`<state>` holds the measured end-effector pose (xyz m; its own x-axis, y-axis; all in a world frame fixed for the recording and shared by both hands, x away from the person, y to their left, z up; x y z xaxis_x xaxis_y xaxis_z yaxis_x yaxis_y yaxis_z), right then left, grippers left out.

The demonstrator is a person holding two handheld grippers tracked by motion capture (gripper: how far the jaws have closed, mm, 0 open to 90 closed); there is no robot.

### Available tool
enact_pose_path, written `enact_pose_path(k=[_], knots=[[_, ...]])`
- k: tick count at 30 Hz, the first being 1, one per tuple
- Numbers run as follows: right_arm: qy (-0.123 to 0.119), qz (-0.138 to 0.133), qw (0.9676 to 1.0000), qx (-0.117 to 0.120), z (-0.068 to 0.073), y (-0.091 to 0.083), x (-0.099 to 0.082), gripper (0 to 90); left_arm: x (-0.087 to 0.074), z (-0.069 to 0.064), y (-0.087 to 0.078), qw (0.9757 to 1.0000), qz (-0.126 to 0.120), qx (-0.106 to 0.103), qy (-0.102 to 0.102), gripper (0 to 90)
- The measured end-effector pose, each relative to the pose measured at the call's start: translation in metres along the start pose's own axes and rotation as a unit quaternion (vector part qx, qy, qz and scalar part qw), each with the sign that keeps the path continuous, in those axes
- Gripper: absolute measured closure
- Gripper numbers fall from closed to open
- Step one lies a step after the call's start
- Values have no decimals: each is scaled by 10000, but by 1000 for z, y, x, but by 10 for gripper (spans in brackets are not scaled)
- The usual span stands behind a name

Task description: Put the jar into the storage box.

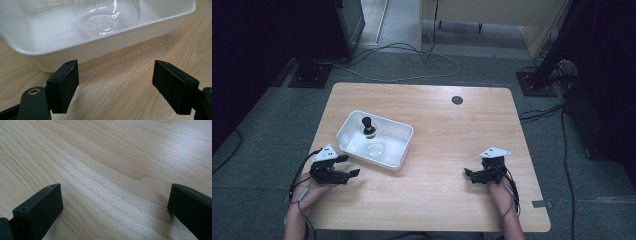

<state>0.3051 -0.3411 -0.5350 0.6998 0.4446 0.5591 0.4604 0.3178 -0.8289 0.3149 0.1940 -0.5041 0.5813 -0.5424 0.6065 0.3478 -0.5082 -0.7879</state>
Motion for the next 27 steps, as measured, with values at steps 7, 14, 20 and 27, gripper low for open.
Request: enact_pose_path(k=[7,14,20,27], knots=[[-1,0,10000,0,0,0,0,0,-4,5,7,9997,70,214,-98,213],[-1,0,10000,-1,0,0,0,0,-6,7,12,9983,218,528,-107,213],[-1,-1,10000,0,0,0,0,0,-9,10,16,9975,155,684,-69,213],[-3,-1,10000,-1,0,0,0,0,-10,12,17,9970,111,763,-54,209]])
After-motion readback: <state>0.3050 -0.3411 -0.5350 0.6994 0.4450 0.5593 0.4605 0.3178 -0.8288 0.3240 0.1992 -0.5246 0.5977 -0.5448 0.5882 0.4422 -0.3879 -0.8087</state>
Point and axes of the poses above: each handheld gripper's, and its own axes: y roughly forward along the jaws, x roughly out of its top, z roughly to its left, the point moved 1 cm from there along y, roughly forward along the jaws, and after that the axes turned 12 degrees about z, right-handed, at the moved point
